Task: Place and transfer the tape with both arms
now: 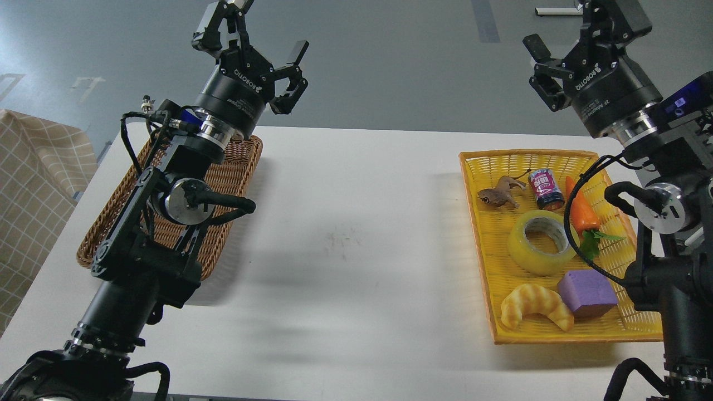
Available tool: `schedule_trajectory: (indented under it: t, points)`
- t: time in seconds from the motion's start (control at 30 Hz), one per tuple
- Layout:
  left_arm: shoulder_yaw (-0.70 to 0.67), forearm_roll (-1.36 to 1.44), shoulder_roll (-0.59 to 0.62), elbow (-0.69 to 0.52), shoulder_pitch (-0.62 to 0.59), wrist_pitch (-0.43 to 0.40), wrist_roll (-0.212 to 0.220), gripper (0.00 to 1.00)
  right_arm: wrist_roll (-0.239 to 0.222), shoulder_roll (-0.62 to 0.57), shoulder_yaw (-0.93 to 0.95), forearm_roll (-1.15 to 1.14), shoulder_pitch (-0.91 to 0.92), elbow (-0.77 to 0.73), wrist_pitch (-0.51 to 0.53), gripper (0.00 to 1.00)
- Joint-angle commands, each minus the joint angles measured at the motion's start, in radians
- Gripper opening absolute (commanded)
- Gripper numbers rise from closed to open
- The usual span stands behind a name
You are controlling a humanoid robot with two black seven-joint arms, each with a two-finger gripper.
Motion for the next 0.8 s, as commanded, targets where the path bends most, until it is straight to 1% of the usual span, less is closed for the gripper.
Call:
schedule_trajectory:
  t: [0.0, 0.53, 0.73, 0.77]
  points:
    - [0.001, -0.001, 0.001, 0.000, 0.001, 0.001, 0.002, 0.98, 0.000, 0.000, 0.000, 0.000, 0.000, 0.000, 0.000, 1.00]
    - [0.001, -0.001, -0.003, -0.001, -0.002, -0.002, 0.001, 0.98, 0.000, 0.000, -0.028, 0.000, 0.001, 0.001, 0.000, 1.00]
    - [0.001, -0.002, -0.006, -0.001, 0.004, 0.001, 0.002, 0.98, 0.001, 0.000, -0.032, -0.011, -0.015, 0.026, 0.000, 1.00]
    - [0.001, -0.002, -0.006, -0.001, 0.004, 0.001, 0.002, 0.98, 0.008, 0.000, -0.032, -0.032, -0.020, 0.035, 0.000, 1.00]
